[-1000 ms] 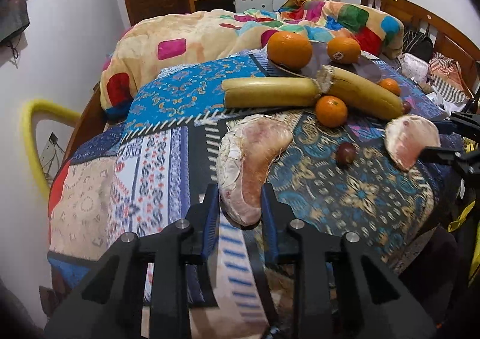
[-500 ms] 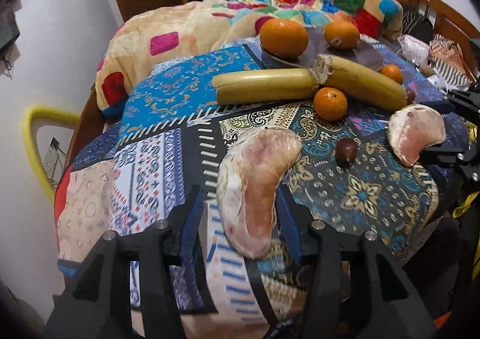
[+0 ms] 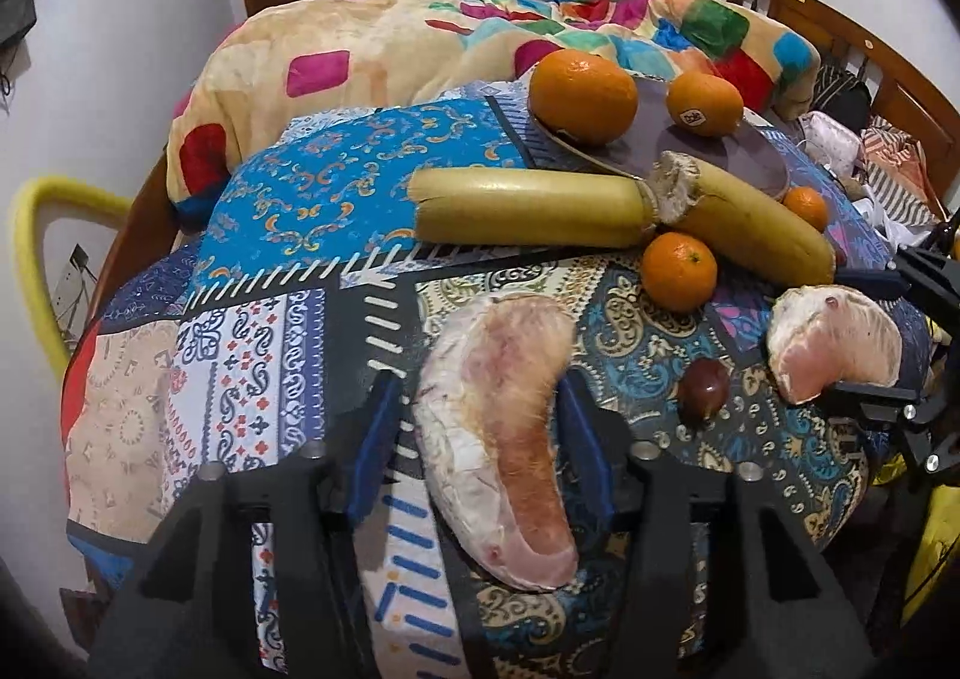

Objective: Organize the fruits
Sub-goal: 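Lift the left gripper's pomelo segment toward the plate while the right gripper carries its segment there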

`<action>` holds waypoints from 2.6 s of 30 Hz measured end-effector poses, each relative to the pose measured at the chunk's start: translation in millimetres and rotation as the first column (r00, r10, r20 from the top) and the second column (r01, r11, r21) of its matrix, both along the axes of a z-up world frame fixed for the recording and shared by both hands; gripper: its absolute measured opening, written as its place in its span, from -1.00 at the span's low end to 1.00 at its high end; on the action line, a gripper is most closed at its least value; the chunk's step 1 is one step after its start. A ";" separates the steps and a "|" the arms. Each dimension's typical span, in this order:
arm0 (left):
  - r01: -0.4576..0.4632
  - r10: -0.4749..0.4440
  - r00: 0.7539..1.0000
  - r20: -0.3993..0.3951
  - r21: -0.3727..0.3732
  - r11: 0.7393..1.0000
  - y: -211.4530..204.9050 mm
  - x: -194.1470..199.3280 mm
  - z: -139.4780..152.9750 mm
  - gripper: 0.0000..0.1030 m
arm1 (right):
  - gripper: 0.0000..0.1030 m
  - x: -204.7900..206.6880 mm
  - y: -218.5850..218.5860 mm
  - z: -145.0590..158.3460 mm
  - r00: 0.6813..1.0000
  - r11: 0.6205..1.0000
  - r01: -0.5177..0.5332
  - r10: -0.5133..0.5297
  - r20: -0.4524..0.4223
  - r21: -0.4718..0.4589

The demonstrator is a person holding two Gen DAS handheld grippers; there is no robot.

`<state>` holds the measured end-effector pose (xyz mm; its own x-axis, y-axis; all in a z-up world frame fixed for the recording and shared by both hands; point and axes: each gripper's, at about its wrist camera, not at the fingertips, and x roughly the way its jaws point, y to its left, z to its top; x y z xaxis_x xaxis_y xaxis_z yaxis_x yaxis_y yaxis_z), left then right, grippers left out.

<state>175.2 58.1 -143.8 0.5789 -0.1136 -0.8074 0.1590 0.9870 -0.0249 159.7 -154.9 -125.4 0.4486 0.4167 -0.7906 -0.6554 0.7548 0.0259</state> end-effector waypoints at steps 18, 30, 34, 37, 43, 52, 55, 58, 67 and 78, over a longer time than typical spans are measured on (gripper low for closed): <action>-0.033 0.033 0.999 0.008 -0.036 0.999 -7.9 -47.2 4.8 -0.23 | 0.10 -17.8 -0.5 1.4 0.999 0.999 -0.051 0.051 0.004 -0.006; -0.020 0.018 0.994 0.112 0.013 1.000 -19.1 -47.4 32.8 -0.23 | -0.10 -27.0 0.7 16.8 0.996 0.999 -0.045 0.043 0.075 0.026; -0.015 0.015 0.987 0.162 -0.001 1.000 -22.6 -43.6 50.8 -0.23 | -0.10 -27.6 -3.1 29.5 0.994 0.998 -0.043 0.039 0.103 0.044; -0.005 0.010 0.981 0.194 -0.022 1.000 -26.3 -38.9 62.8 -0.23 | -0.10 -21.0 -5.9 36.9 0.993 0.998 -0.025 0.018 0.118 0.056; 0.002 0.009 0.967 0.254 -0.043 0.999 -36.7 -26.7 81.8 -0.23 | -0.10 -0.5 -16.2 52.9 0.988 0.994 0.039 -0.054 0.146 0.106; 0.014 -0.001 0.954 0.300 -0.043 0.999 -48.0 -4.0 94.0 -0.23 | -0.10 30.6 -28.3 73.0 0.968 0.981 0.109 -0.142 0.206 0.162; 0.017 -0.003 0.949 0.315 -0.042 0.999 -50.8 6.6 97.9 -0.23 | -0.10 40.5 -28.8 77.2 0.962 0.977 0.122 -0.159 0.220 0.175; 0.018 -0.002 0.944 0.329 -0.046 0.999 -53.0 18.1 102.1 -0.23 | -0.10 50.9 -28.5 77.8 0.959 0.974 0.132 -0.173 0.226 0.184; 0.026 0.001 0.945 0.327 -0.080 0.996 -56.8 52.2 102.4 -0.23 | -0.10 84.4 -27.7 68.5 0.956 0.964 0.165 -0.208 0.207 0.209; 0.041 -0.020 0.957 0.291 -0.064 0.997 -74.9 94.1 91.7 -0.23 | -0.10 116.9 -18.9 57.5 0.963 0.971 0.170 -0.199 0.180 0.165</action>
